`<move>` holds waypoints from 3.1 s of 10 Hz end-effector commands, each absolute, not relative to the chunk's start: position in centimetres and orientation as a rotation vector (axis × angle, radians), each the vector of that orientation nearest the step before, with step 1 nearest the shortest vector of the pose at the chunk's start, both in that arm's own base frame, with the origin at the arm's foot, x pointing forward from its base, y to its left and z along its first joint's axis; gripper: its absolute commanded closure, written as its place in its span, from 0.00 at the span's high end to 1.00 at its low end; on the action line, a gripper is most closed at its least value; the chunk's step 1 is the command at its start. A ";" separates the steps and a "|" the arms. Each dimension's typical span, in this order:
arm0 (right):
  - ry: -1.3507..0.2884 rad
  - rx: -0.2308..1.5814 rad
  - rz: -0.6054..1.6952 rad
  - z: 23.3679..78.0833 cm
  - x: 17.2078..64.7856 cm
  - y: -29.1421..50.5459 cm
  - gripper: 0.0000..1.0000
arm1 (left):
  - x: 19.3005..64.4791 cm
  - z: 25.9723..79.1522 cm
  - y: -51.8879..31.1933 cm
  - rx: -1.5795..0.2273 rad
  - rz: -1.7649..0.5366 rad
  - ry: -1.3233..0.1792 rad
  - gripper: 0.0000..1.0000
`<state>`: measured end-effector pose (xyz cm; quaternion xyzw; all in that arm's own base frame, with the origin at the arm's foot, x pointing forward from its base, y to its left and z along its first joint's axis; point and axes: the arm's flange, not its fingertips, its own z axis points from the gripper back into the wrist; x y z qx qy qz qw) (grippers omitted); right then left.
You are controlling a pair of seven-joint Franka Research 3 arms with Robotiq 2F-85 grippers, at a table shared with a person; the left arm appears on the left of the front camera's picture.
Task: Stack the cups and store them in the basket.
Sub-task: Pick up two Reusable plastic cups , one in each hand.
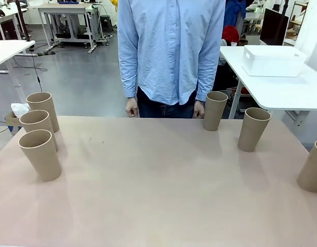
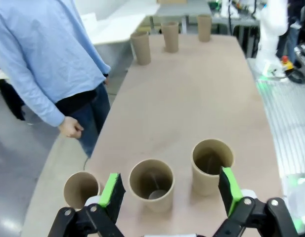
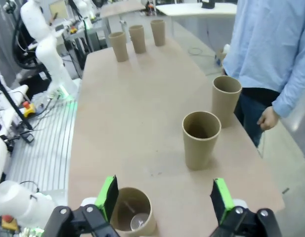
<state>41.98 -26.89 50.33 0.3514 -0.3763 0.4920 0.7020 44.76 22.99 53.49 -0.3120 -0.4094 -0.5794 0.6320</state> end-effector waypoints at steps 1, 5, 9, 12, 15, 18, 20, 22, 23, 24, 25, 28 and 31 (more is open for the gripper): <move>-0.859 0.839 1.126 48.7 43.7 -29.0 1.00 | 47.1 52.9 24.5 -0.783 -1.396 -0.973 1.00; -0.855 0.849 1.103 46.7 42.7 -28.8 1.00 | 46.6 51.3 24.5 -0.775 -1.367 -0.971 1.00; -0.917 0.927 1.111 43.7 43.2 -30.2 1.00 | 53.5 48.9 25.4 -0.850 -1.236 -1.043 1.00; -1.048 0.986 1.148 38.7 42.3 -32.0 1.00 | 59.1 44.7 26.8 -0.897 -1.208 -0.982 1.00; -1.120 1.030 1.122 35.3 42.6 -33.5 1.00 | 62.3 41.5 30.9 -0.950 -1.181 -0.985 1.00; -1.162 1.059 1.112 31.9 43.6 -34.1 1.00 | 64.2 37.6 31.9 -0.943 -1.212 -1.118 1.00; -1.161 1.079 1.099 30.5 44.2 -33.9 1.00 | 65.3 35.1 32.0 -0.928 -1.237 -1.163 1.00; -1.162 1.089 1.083 29.7 44.6 -33.7 1.00 | 66.3 32.2 31.8 -0.922 -1.205 -1.155 1.00; -1.165 1.089 1.080 29.4 44.7 -33.7 1.00 | 66.5 31.3 31.9 -0.933 -1.196 -1.143 1.00; -1.170 1.092 1.073 29.1 44.8 -33.8 1.00 | 66.3 30.6 31.8 -0.936 -1.198 -1.142 1.00; -1.151 1.104 1.071 28.8 45.0 -33.8 1.00 | 66.1 30.1 31.5 -0.939 -1.195 -1.152 1.00; -1.120 1.095 1.070 28.7 44.3 -33.3 1.00 | 65.6 29.4 31.2 -0.941 -1.186 -1.129 1.00; -1.108 1.103 1.067 28.4 44.5 -33.3 1.00 | 65.7 29.0 31.0 -0.949 -1.181 -1.132 1.00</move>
